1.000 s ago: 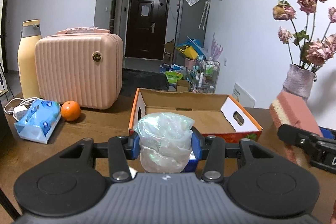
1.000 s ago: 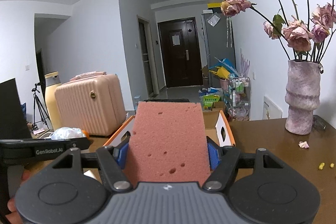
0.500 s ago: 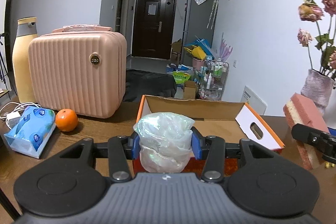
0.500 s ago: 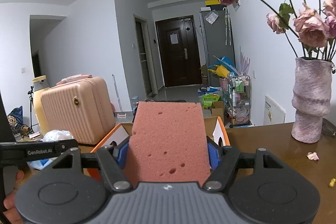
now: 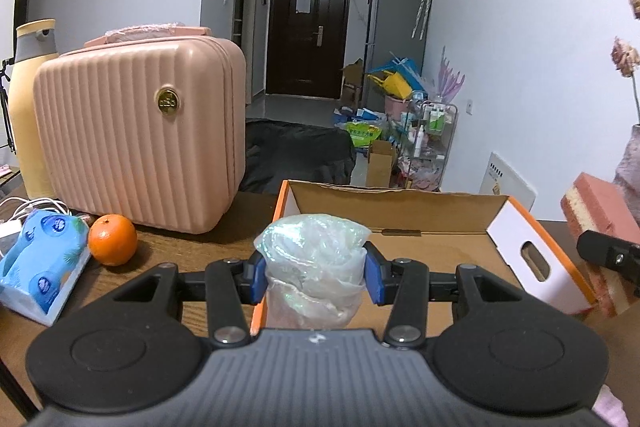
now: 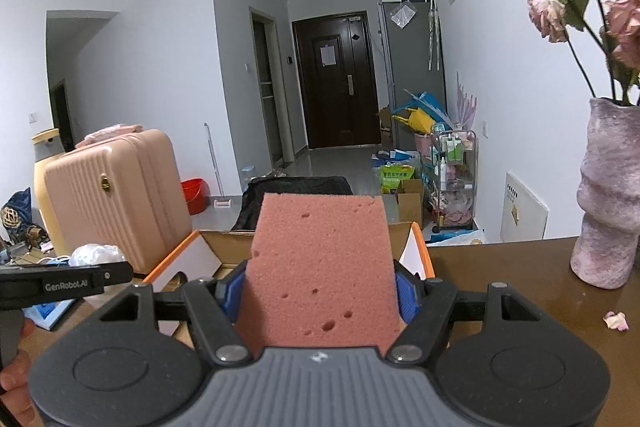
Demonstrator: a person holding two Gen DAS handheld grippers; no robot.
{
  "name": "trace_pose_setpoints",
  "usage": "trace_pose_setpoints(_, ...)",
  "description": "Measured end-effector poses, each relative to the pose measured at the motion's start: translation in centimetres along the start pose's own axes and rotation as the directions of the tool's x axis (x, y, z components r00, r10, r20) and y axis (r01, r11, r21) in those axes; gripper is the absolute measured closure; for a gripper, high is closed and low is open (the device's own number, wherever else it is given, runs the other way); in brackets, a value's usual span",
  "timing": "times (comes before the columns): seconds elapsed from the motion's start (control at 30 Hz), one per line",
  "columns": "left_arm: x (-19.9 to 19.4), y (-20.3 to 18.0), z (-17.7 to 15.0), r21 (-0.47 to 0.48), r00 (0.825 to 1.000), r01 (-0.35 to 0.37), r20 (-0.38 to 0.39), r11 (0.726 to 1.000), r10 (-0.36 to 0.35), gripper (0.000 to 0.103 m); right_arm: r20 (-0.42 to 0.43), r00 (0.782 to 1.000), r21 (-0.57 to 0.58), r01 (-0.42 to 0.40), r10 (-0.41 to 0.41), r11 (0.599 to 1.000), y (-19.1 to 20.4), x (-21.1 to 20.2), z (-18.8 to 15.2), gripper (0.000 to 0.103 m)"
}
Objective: Organize soft objects
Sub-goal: 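Carry the pink sponge and plastic bag in both tools over the orange box, then open the right tool to drop the sponge while the left tool releases the bag into the box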
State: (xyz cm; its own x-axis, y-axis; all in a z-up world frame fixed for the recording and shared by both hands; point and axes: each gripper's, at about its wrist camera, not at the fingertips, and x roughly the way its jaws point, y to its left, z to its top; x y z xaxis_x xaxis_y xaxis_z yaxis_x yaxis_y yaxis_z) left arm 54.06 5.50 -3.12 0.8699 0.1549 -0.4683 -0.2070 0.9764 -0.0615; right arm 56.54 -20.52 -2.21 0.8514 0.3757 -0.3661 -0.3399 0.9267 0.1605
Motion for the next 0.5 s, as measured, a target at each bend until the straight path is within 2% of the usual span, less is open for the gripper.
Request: trace_pose_setpoints(0.5, 6.4, -1.1, 1.1, 0.003, 0.996, -0.054, -0.077, 0.999, 0.054, 0.058, -0.127, 0.99, -0.033, 0.057, -0.061, 0.998, -0.7, 7.8, 1.0, 0.034)
